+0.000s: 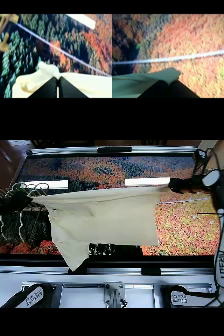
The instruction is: Fold the shirts.
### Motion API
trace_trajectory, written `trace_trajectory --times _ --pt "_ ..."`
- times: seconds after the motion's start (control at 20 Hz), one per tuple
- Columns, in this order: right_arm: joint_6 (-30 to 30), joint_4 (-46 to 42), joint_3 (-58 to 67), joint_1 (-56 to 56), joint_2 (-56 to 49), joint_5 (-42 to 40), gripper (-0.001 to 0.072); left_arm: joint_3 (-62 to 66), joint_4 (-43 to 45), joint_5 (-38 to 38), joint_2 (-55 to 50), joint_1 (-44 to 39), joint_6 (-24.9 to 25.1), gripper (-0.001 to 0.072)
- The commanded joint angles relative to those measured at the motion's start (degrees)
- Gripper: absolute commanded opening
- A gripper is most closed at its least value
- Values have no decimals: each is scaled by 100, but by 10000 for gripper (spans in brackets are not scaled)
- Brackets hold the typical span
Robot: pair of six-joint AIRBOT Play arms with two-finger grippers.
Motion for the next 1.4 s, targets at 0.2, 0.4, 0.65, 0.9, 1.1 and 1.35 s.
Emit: trace_trajectory --times 0.2,0.4,0.65,0.9,1.1,1.35 --pt "295 782 -48 409 -1274 -1276 66 424 -601 1585 -2090 -691 627 33" --pt "463 774 -46 332 -1003 -118 575 496 -542 391 -2129 -520 341 517" --pt "-140 68 -74 -354 -72 3215 573 933 1189 -3657 -2055 479 186 273" --pt "-483 304 -1075 -857 247 4686 573 -745 1268 -3775 -1622 772 706 413" --pt "-407 474 -1467 -763 317 4553 573 -1217 739 -3248 -1576 774 1056 413" --pt "-247 601 -1471 -765 317 4063 574 -1362 426 -2623 -1600 629 1034 408"
